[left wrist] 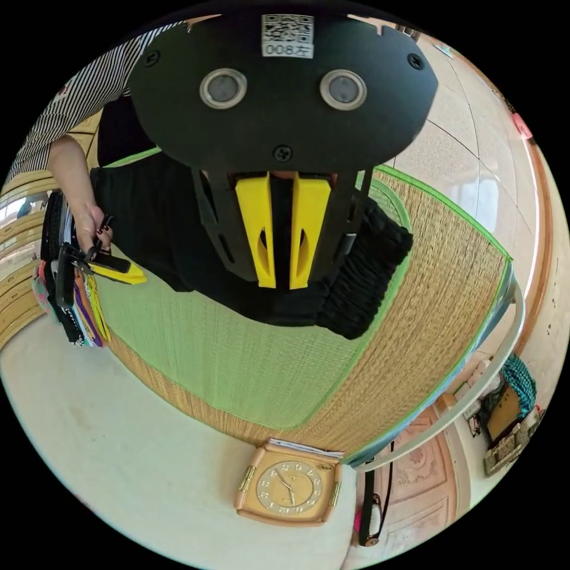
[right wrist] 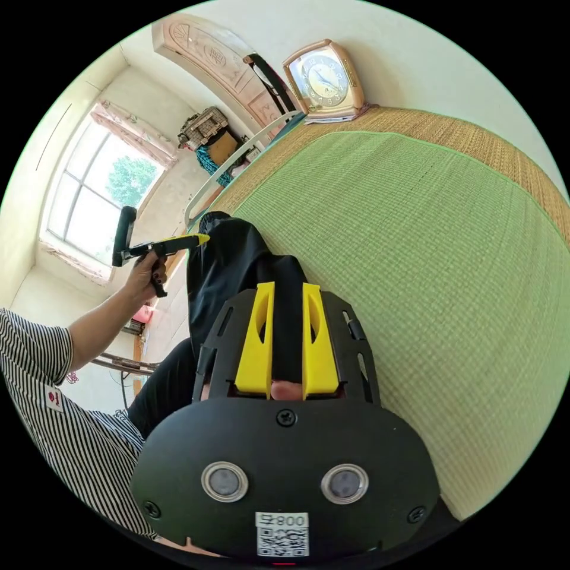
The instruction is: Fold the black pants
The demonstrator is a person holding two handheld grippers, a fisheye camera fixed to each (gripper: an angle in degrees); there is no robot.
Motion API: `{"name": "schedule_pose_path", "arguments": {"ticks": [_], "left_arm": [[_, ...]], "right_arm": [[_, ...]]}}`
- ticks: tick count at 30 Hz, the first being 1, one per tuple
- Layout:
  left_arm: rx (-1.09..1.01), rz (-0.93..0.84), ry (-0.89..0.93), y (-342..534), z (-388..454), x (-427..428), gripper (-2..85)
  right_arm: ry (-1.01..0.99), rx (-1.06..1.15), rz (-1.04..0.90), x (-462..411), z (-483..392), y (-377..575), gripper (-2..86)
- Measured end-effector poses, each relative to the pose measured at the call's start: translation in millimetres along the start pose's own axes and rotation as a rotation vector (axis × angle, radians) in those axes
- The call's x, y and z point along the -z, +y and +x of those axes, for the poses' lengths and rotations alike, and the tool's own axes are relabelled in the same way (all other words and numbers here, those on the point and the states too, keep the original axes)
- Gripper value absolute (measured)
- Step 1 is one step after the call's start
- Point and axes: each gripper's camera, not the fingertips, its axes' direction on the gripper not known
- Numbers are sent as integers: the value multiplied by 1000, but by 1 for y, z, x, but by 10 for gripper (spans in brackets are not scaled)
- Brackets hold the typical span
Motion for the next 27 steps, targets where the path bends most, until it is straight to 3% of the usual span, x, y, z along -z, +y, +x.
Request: {"name": "schedule_pose_path", "arguments": {"ticks": [6,10,15,20,27], "left_arm": [[62,96,-25,-28,-85,-12,91],[144,-70,105,-37,-141,-67,62],[146,23,196,-20,-174,-71,28],[201,136,238,7,-214,-62,19],[361,165,186,27,-250,-84,13]], "right_arm": [[-25,-37,-86,-22,-10,-57,84],[-16,-88,-125,-25,-14,-79,53],[-53,-100,-118,-12,-19,-92,12],[-94,-113,-5,23,-31,-93,4],[-171,-127,159,61,-58,-74,1]]}}
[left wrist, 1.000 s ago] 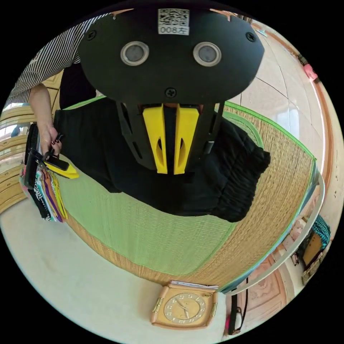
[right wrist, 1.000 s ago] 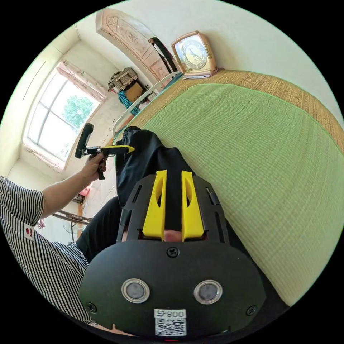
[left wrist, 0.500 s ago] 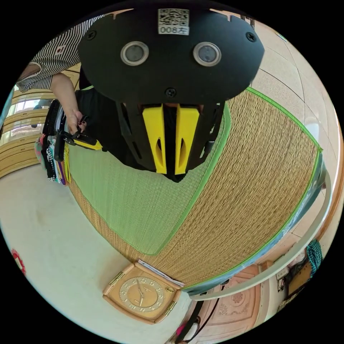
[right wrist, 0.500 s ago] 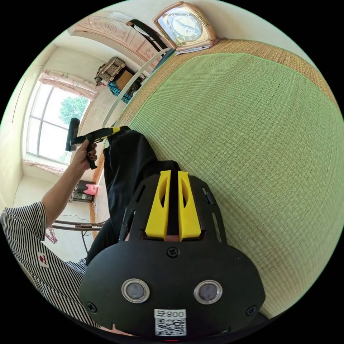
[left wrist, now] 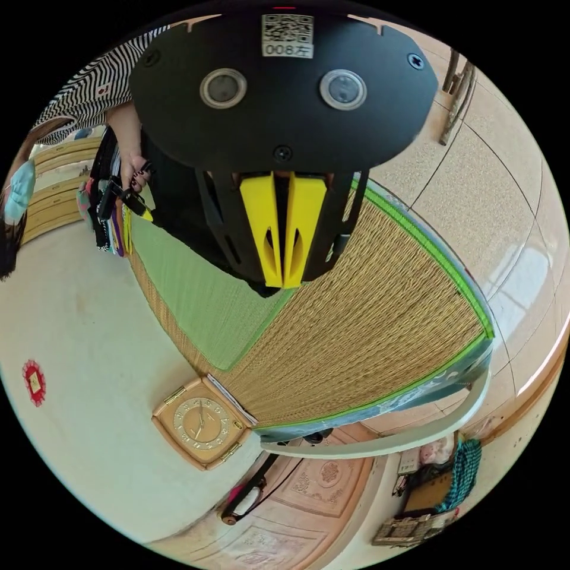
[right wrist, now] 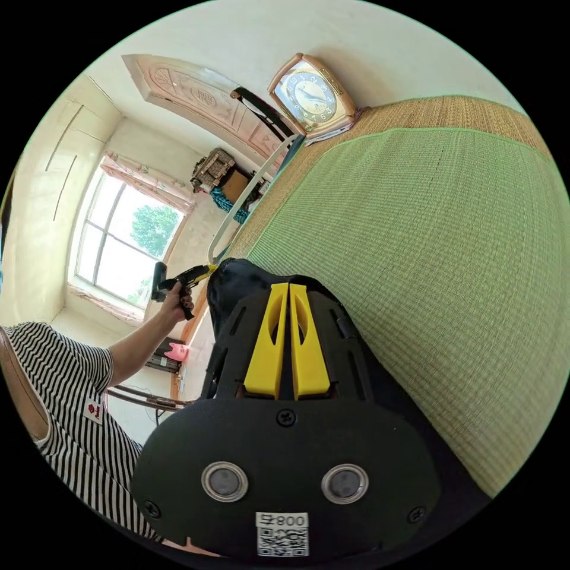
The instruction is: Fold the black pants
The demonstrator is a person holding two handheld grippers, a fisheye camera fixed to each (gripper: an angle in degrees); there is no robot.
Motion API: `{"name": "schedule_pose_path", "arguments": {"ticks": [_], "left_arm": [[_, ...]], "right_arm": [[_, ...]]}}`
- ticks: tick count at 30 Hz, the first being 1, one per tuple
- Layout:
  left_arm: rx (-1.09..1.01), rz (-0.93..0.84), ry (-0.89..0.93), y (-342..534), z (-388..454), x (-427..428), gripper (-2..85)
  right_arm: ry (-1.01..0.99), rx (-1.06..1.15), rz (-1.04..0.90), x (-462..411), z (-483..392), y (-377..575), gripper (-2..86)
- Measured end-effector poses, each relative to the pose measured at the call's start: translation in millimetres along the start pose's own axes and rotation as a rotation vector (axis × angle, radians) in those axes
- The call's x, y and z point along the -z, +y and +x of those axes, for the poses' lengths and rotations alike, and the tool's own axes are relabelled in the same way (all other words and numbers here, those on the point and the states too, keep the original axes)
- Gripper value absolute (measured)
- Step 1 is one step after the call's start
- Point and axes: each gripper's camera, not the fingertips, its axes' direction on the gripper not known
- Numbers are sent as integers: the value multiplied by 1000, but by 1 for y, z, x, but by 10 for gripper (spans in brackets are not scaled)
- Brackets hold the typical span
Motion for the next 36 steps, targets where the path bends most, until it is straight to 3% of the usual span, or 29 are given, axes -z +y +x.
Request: {"name": "schedule_pose_path", "arguments": {"ticks": [4,9,11,16,24,31,36], "left_arm": [[-133,70,111,-9,32,-3,32],[-579,-231,278,-16,152,-80,82],[-827,-367,250,-6,215,-124,92],[-1183,-520,102,16,296,-182,61],[-1106,-514,109,-12,325,-210,29],[-992,-512,90,-22,337,-230,64],[-955,-487,48,-17,352,-232,70]], "right_arm": [[21,46,22,4,-23,9,1],[30,55,39,7,-38,9,1],[33,57,40,10,-42,7,1],[51,81,37,15,-54,1,1],[148,105,105,31,-64,-3,0],[407,145,-154,-18,-67,5,1],[423,155,-177,-36,-66,8,2]]}}
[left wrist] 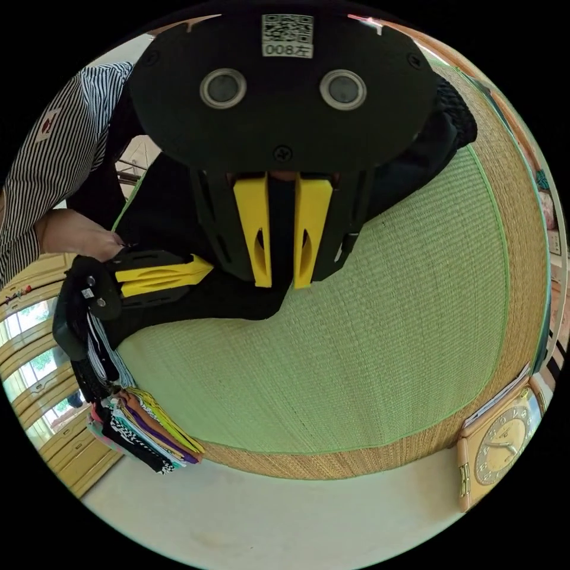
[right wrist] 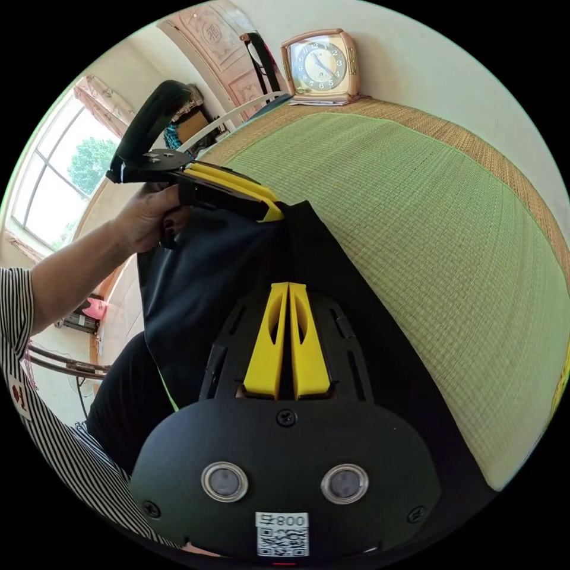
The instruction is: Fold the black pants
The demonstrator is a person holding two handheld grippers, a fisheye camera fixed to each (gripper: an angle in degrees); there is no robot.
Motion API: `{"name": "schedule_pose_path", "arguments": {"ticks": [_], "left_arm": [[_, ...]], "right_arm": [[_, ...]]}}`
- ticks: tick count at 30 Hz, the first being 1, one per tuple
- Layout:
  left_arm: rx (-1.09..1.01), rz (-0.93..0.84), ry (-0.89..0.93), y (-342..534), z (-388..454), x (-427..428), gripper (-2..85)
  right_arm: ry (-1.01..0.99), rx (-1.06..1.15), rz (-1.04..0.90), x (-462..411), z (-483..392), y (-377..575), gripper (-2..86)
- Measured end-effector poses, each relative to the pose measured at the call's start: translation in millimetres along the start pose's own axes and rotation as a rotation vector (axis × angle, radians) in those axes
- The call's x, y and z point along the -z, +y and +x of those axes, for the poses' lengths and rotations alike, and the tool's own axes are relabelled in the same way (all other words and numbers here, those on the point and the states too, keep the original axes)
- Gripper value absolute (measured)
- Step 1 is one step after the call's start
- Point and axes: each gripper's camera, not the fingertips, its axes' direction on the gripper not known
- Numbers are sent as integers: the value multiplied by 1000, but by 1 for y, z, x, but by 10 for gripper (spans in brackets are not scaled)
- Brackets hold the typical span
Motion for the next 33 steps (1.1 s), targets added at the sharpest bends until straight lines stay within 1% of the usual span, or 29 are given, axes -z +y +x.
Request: {"name": "schedule_pose_path", "arguments": {"ticks": [1,4,10,13,15,16,18,19,20,22,26,29,32,33], "left_arm": [[17,-27,3,-3,0,-5,71],[63,6,41,-6,-1,4,77],[109,131,12,2,18,44,75],[93,211,78,4,36,58,62],[68,188,120,-1,48,53,52],[61,135,109,-6,56,44,42],[56,60,43,-12,64,30,27],[93,19,-8,-14,65,23,18],[106,46,29,-14,64,25,12],[150,41,75,-15,61,30,7],[164,94,94,-20,73,53,3],[175,98,69,-30,83,62,2],[173,24,38,-42,88,56,2],[177,46,46,-42,89,58,2]], "right_arm": [[-11,-2,-2,-2,1,-1,2],[-39,-7,-23,-3,5,-2,1],[-81,21,43,15,-5,17,0],[-143,77,5,8,-23,37,1],[-181,108,-53,-7,-36,48,1],[-201,124,-103,-20,-44,55,1],[-225,153,-162,-39,-55,67,1],[-217,152,-125,-43,-59,75,1],[-217,162,-114,-45,-62,78,1],[-214,183,-129,-54,-67,83,1],[-225,201,-150,-64,-66,87,1],[-240,162,-102,-59,-56,95,1],[-203,91,-68,-56,-42,112,1],[-177,63,-75,-59,-36,122,1]]}}
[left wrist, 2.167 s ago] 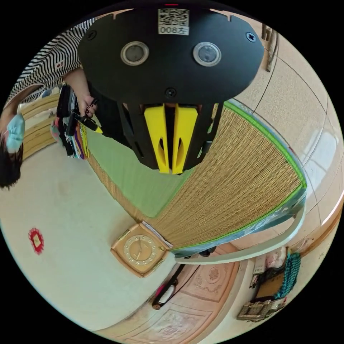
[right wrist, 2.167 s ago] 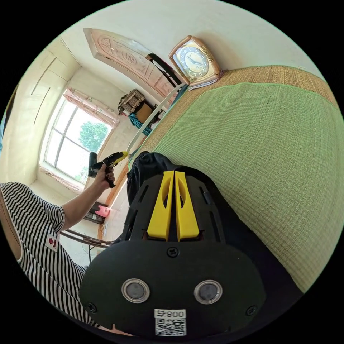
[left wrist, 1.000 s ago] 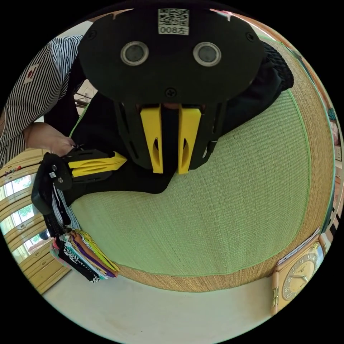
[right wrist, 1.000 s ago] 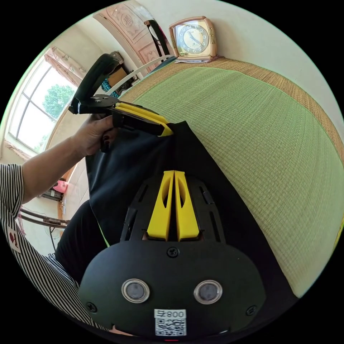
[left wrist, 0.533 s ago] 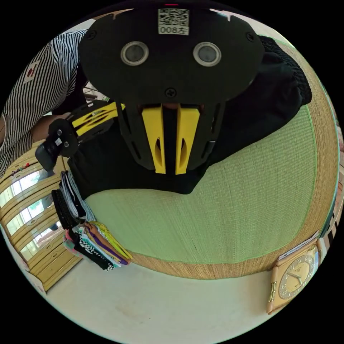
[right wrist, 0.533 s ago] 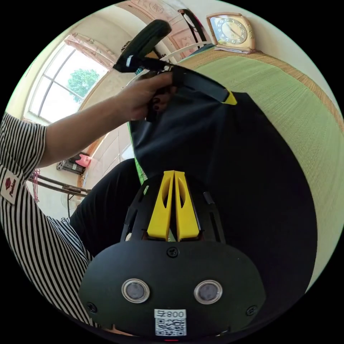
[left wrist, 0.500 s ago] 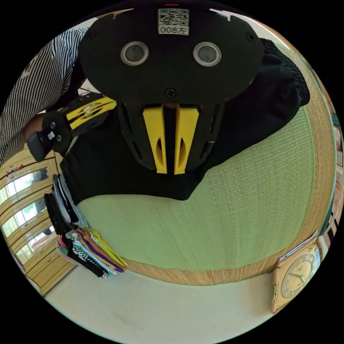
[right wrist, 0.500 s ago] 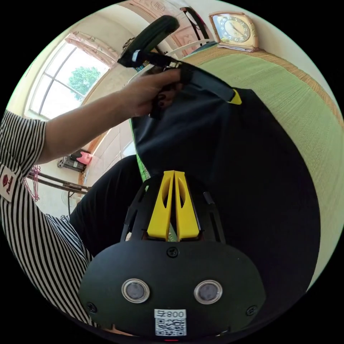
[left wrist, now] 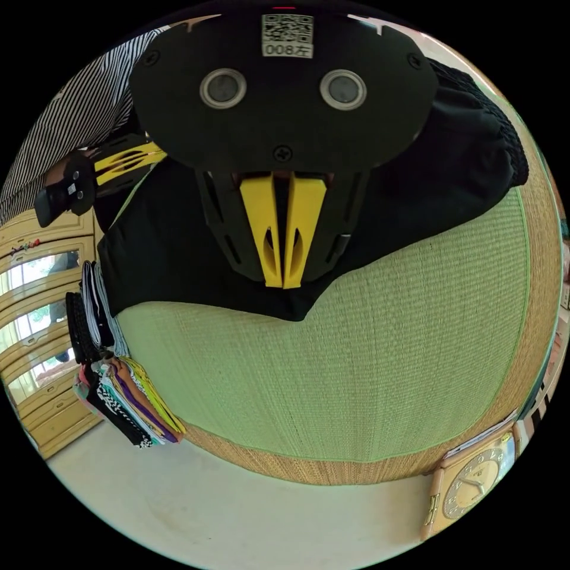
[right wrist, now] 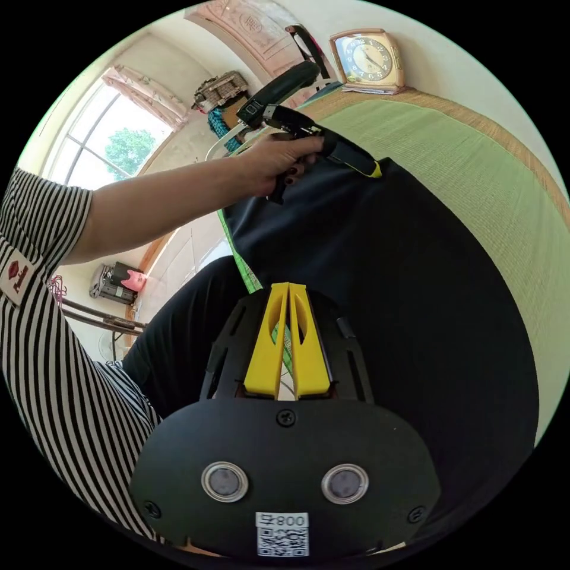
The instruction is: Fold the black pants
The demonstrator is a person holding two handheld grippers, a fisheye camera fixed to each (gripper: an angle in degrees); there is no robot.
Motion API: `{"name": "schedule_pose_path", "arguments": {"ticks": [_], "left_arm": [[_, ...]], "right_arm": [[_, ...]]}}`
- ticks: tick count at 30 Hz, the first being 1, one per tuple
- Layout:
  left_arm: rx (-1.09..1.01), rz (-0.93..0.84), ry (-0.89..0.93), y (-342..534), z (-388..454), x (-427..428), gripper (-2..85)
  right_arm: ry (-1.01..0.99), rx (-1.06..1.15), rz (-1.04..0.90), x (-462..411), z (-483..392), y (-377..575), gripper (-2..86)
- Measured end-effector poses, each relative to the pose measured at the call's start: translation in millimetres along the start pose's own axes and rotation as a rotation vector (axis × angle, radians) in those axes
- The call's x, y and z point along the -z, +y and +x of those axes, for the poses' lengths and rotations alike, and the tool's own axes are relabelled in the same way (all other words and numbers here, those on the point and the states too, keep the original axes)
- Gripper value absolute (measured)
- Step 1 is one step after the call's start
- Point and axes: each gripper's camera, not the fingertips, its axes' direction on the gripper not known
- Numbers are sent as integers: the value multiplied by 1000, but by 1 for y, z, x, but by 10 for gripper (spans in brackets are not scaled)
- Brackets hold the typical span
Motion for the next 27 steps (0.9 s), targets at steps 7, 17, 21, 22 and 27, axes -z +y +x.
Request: {"name": "schedule_pose_path", "arguments": {"ticks": [7,17,21,22,27], "left_arm": [[15,19,27,22,38,52,2],[118,-83,69,110,97,84,1],[118,-40,101,99,118,115,1],[87,-37,94,94,130,124,1],[1,-121,87,77,175,129,1]], "right_arm": [[8,-57,-58,-39,20,35,1],[54,-126,-44,-70,39,92,1],[39,-196,2,-70,53,127,1],[51,-217,17,-68,57,139,1],[148,-371,78,-59,89,208,1]]}}
